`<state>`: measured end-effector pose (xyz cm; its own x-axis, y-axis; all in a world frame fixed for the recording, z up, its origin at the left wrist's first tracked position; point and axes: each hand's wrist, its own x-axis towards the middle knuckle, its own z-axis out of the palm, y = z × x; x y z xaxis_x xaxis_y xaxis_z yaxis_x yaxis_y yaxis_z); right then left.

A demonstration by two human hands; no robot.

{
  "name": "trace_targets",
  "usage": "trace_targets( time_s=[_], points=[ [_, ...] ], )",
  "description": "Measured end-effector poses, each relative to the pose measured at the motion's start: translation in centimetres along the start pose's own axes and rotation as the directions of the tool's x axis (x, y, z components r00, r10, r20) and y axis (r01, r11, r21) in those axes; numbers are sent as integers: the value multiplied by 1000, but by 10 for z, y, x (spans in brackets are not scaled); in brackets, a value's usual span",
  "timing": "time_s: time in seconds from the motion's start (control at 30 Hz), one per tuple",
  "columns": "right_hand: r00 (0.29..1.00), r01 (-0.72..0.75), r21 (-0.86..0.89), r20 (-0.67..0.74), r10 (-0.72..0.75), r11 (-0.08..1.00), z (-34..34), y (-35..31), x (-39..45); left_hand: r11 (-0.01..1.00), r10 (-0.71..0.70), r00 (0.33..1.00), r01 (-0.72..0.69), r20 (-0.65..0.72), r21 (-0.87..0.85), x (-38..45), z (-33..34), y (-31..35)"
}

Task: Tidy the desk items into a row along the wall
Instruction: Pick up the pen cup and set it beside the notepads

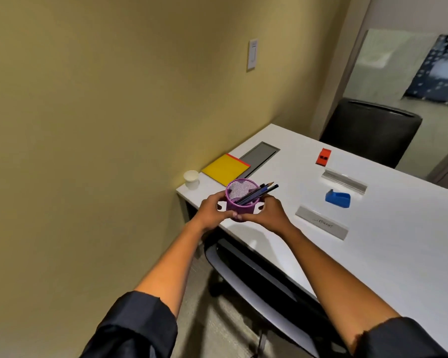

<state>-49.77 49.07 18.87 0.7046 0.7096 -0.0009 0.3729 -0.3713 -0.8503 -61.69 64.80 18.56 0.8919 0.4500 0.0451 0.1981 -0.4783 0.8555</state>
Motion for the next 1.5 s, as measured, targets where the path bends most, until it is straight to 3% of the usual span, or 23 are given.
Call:
trace_targets(
  time_s=[0.27, 0.47, 0.9, 1.13, 1.4, 1.5],
  points=[
    [997, 11, -48, 81, -7, 999, 60, -33, 48, 995, -60, 997, 56, -43, -79, 11, -58, -58],
    [999, 4, -66, 46, -1, 998, 87, -27, 100, 991, -81, 996, 78, -30, -106, 57, -78, -94],
    [985, -143, 12, -91, 144, 990, 81, 8, 225, 997, -68, 984, 71, 167, -11, 220, -86, -124],
    [966, -182, 64, -175, 191, 981, 62, 27, 265, 999, -12, 960, 24, 280, -40, 283, -69, -121],
    [905, -274, 117, -304, 297, 955, 51, 64, 327, 999, 35, 905, -48, 424, 20, 373, -47, -137],
    [857, -329, 158, -365, 365, 931, 53, 80, 359, 995, -26, 904, -17, 426, 96, 409, -44, -156]
  ],
)
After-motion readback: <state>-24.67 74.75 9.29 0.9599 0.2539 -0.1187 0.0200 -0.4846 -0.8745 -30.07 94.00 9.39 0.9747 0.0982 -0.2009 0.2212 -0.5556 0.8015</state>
